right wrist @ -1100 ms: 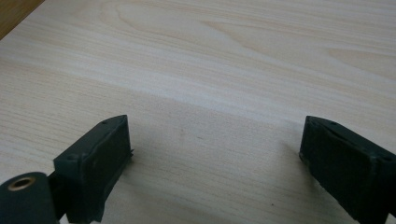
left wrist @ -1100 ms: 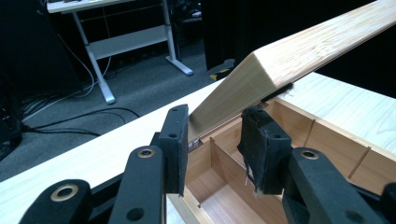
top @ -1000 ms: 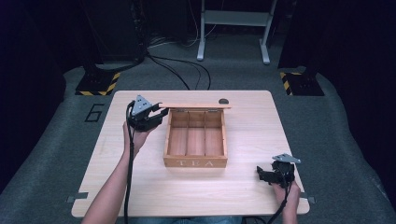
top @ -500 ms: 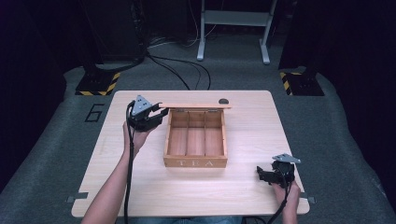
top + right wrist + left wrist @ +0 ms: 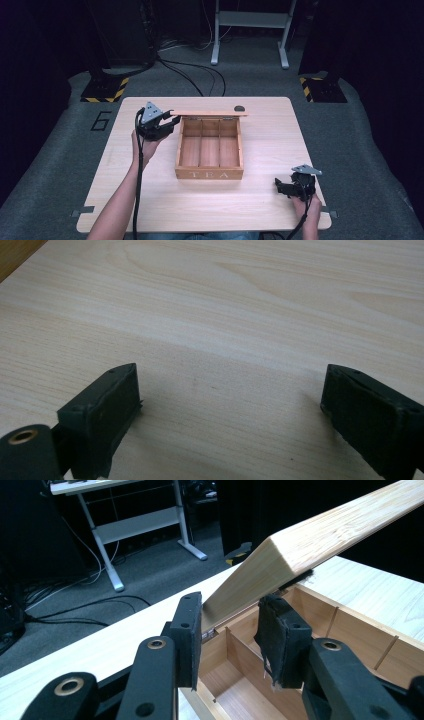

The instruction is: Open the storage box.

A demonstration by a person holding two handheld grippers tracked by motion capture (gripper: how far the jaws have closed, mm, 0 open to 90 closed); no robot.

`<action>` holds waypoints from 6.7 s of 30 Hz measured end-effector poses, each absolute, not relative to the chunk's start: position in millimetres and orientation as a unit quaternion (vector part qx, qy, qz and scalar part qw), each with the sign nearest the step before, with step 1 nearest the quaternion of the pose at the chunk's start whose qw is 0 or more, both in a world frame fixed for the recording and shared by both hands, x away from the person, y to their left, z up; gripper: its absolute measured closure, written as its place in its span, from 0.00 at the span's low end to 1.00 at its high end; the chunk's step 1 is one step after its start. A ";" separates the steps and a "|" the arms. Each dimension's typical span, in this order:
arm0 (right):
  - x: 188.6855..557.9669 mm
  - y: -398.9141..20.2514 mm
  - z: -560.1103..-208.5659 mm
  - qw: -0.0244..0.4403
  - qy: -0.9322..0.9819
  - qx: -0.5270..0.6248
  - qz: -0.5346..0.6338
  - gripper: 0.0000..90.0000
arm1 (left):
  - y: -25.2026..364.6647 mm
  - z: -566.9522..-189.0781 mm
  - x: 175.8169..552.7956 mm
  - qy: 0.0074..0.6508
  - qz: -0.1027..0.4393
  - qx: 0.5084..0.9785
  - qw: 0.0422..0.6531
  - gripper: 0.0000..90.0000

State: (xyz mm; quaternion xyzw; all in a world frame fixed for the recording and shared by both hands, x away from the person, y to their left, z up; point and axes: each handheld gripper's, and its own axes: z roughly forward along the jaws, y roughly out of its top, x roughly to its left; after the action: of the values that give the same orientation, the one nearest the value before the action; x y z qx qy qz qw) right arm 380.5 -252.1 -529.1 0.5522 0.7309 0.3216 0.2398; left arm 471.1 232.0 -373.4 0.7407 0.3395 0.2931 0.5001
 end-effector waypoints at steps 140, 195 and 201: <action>381.6 -252.3 -529.6 0.237 0.736 0.548 0.320 0.05 | 232.0 -481.0 415.9 0.357 0.210 0.776 0.476 0.57; 381.3 -252.0 -529.4 0.237 0.737 0.548 0.317 0.05 | 287.3 -492.0 366.9 0.388 0.192 0.772 0.466 0.04; 381.3 -252.0 -529.4 0.237 0.737 0.548 0.317 0.05 | 315.2 -500.6 348.6 0.417 0.209 0.762 0.450 0.04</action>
State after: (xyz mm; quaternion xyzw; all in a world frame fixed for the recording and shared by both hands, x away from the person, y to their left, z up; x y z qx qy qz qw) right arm 381.3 -252.0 -529.4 0.5475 0.7372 0.3172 0.2369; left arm 348.6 315.2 -500.6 0.7615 0.4174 0.2086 0.4498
